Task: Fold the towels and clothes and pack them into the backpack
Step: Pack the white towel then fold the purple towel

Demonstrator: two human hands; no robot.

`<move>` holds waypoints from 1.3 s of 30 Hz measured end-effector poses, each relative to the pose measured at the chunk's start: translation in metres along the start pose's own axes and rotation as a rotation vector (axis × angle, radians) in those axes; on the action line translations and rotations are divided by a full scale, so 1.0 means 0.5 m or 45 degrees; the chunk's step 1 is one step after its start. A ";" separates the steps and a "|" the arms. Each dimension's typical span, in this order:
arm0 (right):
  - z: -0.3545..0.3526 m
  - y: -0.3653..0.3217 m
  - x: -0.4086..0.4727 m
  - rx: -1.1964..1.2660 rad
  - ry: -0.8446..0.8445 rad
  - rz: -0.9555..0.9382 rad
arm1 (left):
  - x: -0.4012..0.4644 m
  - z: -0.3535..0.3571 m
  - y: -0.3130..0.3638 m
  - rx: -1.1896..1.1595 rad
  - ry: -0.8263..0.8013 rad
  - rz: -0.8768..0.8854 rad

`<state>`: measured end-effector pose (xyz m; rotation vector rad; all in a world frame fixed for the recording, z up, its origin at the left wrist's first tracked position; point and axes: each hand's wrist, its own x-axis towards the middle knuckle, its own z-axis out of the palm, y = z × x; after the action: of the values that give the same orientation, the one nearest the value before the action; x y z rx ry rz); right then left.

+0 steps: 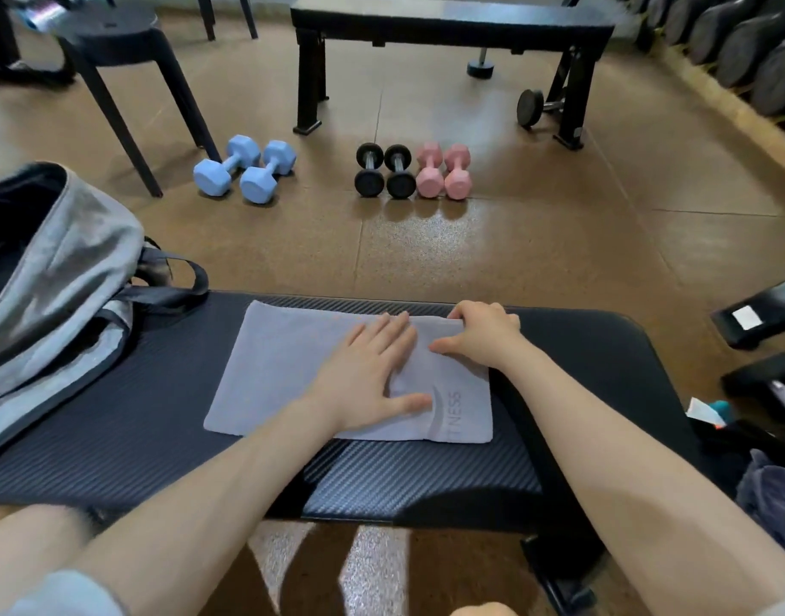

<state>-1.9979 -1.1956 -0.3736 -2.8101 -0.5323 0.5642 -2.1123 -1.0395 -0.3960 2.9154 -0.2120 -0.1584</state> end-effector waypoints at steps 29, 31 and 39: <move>0.042 -0.132 -0.120 0.746 0.165 -0.496 | -0.025 -0.028 -0.045 -1.334 0.268 -0.641; 0.048 -0.120 -0.111 0.515 0.091 -0.595 | -0.026 -0.037 -0.049 -1.230 0.231 -0.569; 0.116 -0.155 -0.064 -0.187 -0.055 -0.558 | -0.090 -0.036 -0.105 -0.679 0.353 -0.522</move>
<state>-2.0727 -1.1294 -0.3932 -2.6860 -1.2003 0.5083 -2.1474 -0.9782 -0.3857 2.3732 0.4121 0.1130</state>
